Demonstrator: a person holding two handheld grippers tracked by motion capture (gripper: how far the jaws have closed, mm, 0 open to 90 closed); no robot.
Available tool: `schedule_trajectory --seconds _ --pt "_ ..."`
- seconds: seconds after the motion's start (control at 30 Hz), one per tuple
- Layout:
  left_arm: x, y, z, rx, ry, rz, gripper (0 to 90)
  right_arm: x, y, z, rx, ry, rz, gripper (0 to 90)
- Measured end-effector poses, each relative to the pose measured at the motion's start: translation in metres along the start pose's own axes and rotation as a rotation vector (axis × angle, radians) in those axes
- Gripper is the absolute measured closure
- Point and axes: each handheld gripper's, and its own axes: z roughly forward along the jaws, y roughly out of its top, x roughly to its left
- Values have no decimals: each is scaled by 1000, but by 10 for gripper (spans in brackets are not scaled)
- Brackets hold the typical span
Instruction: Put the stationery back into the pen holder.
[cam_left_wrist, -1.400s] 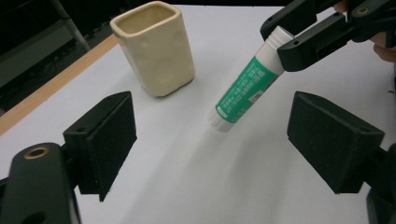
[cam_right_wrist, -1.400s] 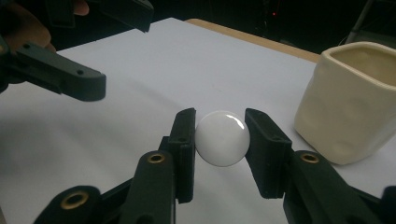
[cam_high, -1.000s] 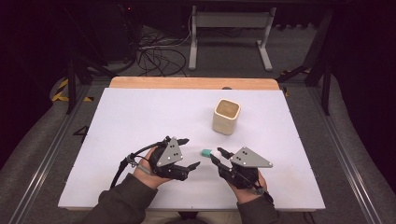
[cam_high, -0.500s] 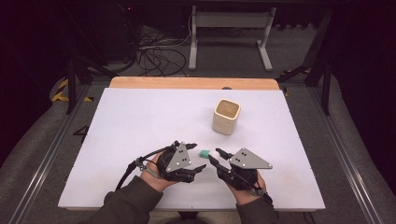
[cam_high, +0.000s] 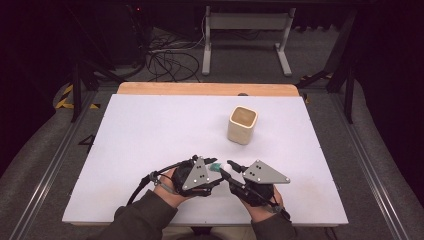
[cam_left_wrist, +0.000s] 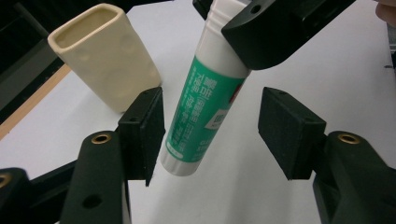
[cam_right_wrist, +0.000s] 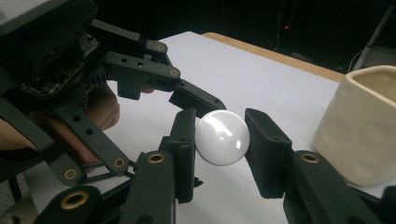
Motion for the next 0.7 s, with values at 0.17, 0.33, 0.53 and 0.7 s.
schedule_trajectory --seconds 0.17,0.33,0.53,0.7 --pt "-2 1 1 1 4 21 470 2 0 1 2 9 -3 657" --pt "-2 1 0 4 13 25 519 2 0 0 4 11 -2 657" --pt "-1 0 2 12 17 35 528 3 2 -1 -1 14 -3 657" --pt "0 -1 2 16 25 33 577 4 2 -2 -3 20 -6 657"
